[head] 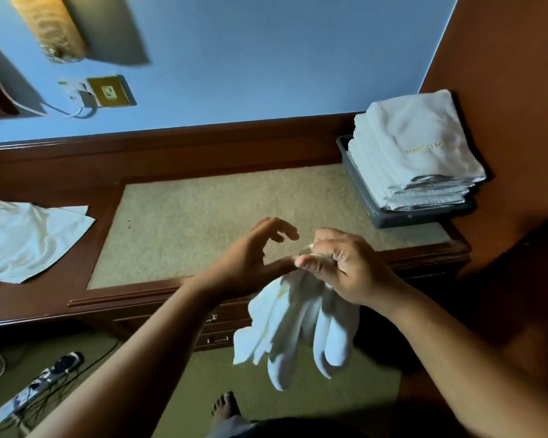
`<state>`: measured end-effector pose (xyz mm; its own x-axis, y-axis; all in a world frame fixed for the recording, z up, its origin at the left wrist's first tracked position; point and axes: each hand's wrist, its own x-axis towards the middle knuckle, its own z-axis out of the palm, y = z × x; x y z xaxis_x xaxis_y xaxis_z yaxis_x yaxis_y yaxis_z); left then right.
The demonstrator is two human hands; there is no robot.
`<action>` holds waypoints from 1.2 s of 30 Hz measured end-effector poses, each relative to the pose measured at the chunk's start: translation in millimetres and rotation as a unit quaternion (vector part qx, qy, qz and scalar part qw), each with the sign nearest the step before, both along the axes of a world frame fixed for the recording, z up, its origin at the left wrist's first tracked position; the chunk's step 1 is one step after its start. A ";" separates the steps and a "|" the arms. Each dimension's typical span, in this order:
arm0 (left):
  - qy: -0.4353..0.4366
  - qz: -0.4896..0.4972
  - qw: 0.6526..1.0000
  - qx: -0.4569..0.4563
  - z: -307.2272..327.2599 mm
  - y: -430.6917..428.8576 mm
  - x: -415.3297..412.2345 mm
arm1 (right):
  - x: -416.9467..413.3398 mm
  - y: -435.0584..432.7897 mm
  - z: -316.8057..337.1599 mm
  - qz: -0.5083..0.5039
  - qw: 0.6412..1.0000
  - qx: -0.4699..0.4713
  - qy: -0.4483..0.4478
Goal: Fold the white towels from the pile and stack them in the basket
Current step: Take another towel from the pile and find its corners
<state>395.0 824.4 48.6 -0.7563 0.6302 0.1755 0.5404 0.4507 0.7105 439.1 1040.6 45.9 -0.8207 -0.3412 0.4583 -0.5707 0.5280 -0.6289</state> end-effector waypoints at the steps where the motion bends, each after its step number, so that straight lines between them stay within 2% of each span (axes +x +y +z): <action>1: -0.035 -0.023 0.999 0.016 -6.0 0.5 3.6 | 1.2 -0.8 3.2 0.006 1.000 -0.002 -0.002; 4: -0.135 -0.024 0.980 0.147 -25.5 0.5 20.7 | 4.1 7.1 12.5 -0.009 1.000 -0.026 -0.011; 5: -0.140 -0.010 0.973 0.186 -30.4 2.4 28.5 | 4.7 10.8 15.9 -0.016 0.999 -0.030 -0.014; 9: -0.038 0.007 0.979 0.199 -33.1 21.2 54.4 | 8.2 16.7 26.2 -0.014 0.999 -0.023 -0.033; 12: 0.021 0.073 0.977 0.200 -33.7 36.9 63.6 | 11.6 17.7 31.5 -0.011 0.999 -0.025 -0.039; 14: 0.019 0.104 0.977 0.184 -35.2 41.4 67.0 | 13.6 19.6 35.2 -0.011 0.999 -0.027 -0.043; 17: 0.024 0.086 0.985 0.145 -34.6 42.7 69.7 | 16.2 22.6 39.1 -0.009 0.998 -0.023 -0.061; 21: 0.030 0.089 0.995 0.024 -35.3 43.5 61.2 | 19.4 25.0 40.2 -0.017 0.997 -0.010 -0.078; 26: 0.029 0.131 0.984 -0.114 -49.8 22.3 43.3 | 18.4 32.4 41.5 -0.041 0.997 0.013 -0.057; 28: 0.032 0.141 0.980 -0.140 -52.1 10.5 37.6 | 17.5 38.0 39.7 -0.039 0.997 0.040 -0.054; 31: 0.046 0.177 0.977 -0.106 -46.4 -4.2 27.9 | 15.0 50.9 29.4 -0.058 0.988 0.131 -0.062; 34: 0.066 0.240 0.968 -0.019 -30.9 -15.8 17.7 | 10.8 64.0 10.3 -0.119 0.953 0.267 -0.074; 36: 0.097 0.236 0.967 0.009 -19.1 -17.3 14.7 | 11.0 65.9 -4.8 -0.152 0.923 0.341 -0.090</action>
